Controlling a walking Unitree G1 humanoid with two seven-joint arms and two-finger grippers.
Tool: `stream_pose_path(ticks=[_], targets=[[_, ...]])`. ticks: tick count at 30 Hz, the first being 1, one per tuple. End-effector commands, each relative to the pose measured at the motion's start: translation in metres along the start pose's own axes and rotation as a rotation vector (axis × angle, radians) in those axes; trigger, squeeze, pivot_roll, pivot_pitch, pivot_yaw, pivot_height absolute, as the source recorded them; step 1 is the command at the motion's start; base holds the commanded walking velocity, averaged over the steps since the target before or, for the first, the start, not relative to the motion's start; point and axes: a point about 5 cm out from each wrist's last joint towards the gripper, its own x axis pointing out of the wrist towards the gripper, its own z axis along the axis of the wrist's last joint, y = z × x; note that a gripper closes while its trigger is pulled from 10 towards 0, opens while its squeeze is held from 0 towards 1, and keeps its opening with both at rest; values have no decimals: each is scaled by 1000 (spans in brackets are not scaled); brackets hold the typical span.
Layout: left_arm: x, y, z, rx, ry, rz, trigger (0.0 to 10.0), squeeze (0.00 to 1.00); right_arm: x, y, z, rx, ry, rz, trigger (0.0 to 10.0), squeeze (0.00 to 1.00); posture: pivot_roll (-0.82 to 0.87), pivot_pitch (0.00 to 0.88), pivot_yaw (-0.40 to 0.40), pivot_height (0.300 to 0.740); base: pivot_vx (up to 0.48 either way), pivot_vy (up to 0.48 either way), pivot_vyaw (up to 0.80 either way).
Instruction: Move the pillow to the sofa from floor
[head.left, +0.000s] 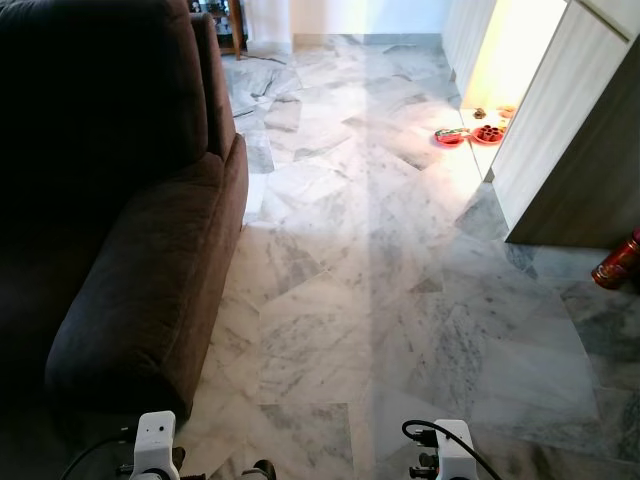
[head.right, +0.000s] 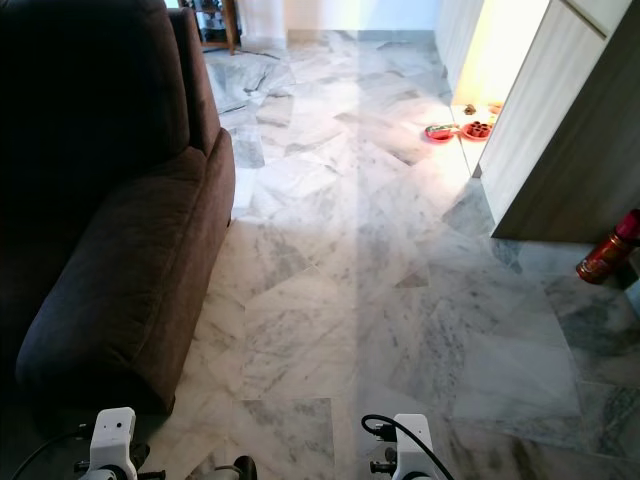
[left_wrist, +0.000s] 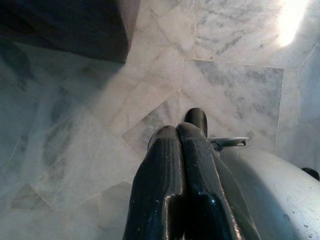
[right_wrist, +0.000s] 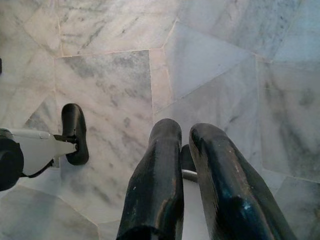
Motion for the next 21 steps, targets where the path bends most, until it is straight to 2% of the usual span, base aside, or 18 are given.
stream_pose_path(ticks=[1,7,8,10,12,15,18,21], targets=[[-2,-1,-9,-13,38,5,10000,0,1,2,1,2,5,2,10000,0,47,130,7,740,0,0,0],[3,-24,-4,-5,43,-12,10000,0,1,3,1,-9,9,4,10000,0,49,131,8,740,0,252,0],[3,-24,-4,-5,43,-12,10000,0,1,3,1,-9,9,4,10000,0,49,131,8,740,0,262,0],[5,-42,-4,2,47,-28,10000,0,0,3,-1,9,13,1,10000,0,48,132,9,740,0,264,0],[5,-52,-4,5,47,-38,10000,0,0,3,-2,11,13,1,10000,0,48,132,10,740,0,264,0],[5,-62,-4,8,48,-46,10000,0,0,3,-3,13,13,0,10000,0,48,132,10,740,0,262,0],[5,-79,-2,13,38,-61,10000,0,-1,1,-4,10,14,0,10000,0,49,131,10,740,0,264,0],[5,-85,0,14,31,-65,10000,0,0,2,-4,9,13,0,10000,0,48,131,10,740,0,262,0]])
